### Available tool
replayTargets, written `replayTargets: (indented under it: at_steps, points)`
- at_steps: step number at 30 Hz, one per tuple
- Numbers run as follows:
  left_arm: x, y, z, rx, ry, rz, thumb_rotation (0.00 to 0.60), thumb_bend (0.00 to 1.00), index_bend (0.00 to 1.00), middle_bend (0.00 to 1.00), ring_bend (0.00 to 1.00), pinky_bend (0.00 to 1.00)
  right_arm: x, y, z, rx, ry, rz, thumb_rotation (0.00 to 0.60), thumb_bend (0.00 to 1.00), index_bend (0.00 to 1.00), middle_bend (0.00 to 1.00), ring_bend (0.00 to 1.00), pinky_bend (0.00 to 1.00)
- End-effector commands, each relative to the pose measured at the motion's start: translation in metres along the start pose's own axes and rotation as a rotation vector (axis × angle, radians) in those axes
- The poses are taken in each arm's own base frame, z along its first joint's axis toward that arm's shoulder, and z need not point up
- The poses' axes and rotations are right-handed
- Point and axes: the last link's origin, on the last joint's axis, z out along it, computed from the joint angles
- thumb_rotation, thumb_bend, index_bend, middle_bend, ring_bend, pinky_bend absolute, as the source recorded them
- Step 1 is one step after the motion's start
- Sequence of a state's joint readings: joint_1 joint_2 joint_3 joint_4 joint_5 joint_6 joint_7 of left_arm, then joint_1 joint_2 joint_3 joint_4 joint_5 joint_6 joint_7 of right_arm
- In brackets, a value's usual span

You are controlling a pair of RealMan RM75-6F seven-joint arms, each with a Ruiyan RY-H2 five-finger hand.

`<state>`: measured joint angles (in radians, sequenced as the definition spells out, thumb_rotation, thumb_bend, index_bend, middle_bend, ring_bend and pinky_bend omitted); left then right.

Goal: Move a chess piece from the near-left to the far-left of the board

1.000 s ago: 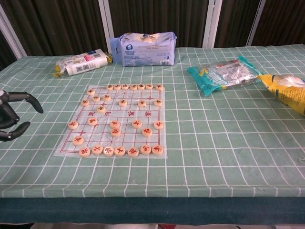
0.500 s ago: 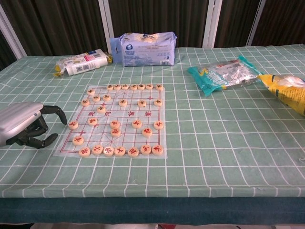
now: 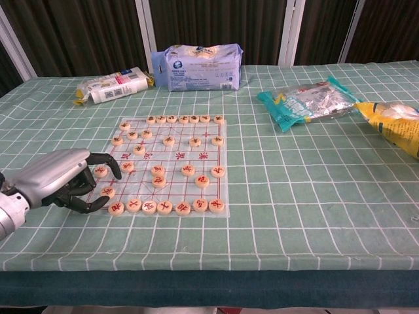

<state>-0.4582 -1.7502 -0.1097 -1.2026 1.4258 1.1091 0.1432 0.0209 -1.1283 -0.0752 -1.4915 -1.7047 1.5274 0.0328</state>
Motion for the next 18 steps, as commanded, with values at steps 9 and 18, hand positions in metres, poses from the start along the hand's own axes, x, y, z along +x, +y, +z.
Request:
replayTargets:
  at_steps: [9, 18]
  points:
    - [-0.0053, -0.0036, 0.0032, 0.02, -0.019, 0.047, 0.6, 0.35, 0.38, 1.0, 1.0, 1.0, 0.0006, 0.0006, -0.0016, 0.006, -0.008, 0.004, 0.6, 0.22, 0.0, 0.0, 0.0, 0.0]
    - [-0.0035, -0.0064, 0.0029, 0.031, -0.022, 0.05, 0.6, 0.35, 0.4, 1.0, 1.0, 1.0, -0.0007, -0.0008, -0.0012, 0.008, -0.01, -0.002, 0.6, 0.22, 0.0, 0.0, 0.0, 0.0]
